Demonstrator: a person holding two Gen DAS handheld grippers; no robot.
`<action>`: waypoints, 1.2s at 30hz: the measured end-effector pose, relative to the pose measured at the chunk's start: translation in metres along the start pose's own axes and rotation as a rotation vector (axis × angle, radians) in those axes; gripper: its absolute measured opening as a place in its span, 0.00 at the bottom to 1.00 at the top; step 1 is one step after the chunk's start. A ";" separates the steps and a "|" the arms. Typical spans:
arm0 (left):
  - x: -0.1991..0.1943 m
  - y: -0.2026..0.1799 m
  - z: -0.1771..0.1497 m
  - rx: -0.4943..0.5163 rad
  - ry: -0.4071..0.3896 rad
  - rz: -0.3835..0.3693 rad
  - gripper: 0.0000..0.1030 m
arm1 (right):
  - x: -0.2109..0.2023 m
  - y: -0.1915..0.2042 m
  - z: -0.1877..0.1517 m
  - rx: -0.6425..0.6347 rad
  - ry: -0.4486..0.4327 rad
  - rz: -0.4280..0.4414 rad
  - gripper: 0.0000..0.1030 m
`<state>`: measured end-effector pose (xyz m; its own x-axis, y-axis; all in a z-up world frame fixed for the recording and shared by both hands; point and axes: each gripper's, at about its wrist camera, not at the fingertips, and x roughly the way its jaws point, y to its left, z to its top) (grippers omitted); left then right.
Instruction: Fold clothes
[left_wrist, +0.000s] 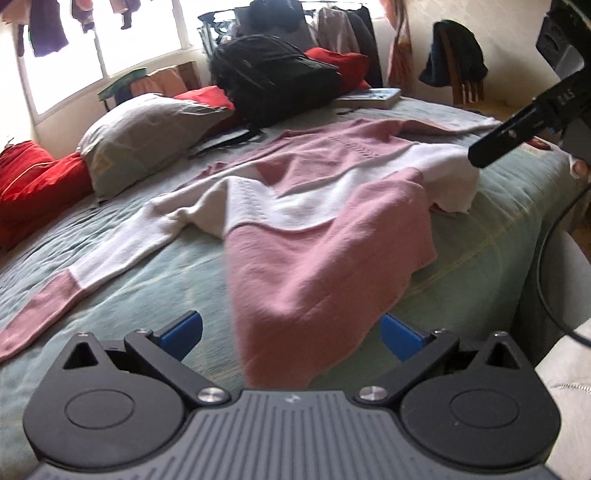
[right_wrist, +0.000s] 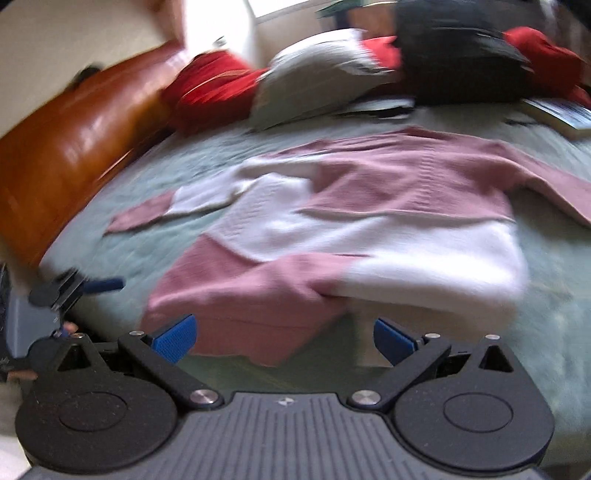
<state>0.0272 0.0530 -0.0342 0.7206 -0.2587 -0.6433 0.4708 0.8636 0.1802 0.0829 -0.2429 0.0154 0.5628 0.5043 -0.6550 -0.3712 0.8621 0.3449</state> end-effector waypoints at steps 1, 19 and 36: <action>0.002 -0.004 0.003 0.005 0.000 -0.007 0.99 | -0.002 -0.013 -0.002 0.026 -0.013 -0.017 1.00; 0.030 -0.051 0.033 0.065 0.088 -0.010 0.99 | 0.051 -0.158 -0.018 0.278 -0.227 0.349 1.00; 0.029 -0.054 0.033 0.056 0.088 -0.030 0.99 | 0.038 -0.116 -0.029 0.160 -0.181 0.562 1.00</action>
<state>0.0394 -0.0150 -0.0383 0.6598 -0.2428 -0.7112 0.5209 0.8299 0.1999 0.1261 -0.3249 -0.0686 0.4345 0.8724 -0.2238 -0.5403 0.4513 0.7103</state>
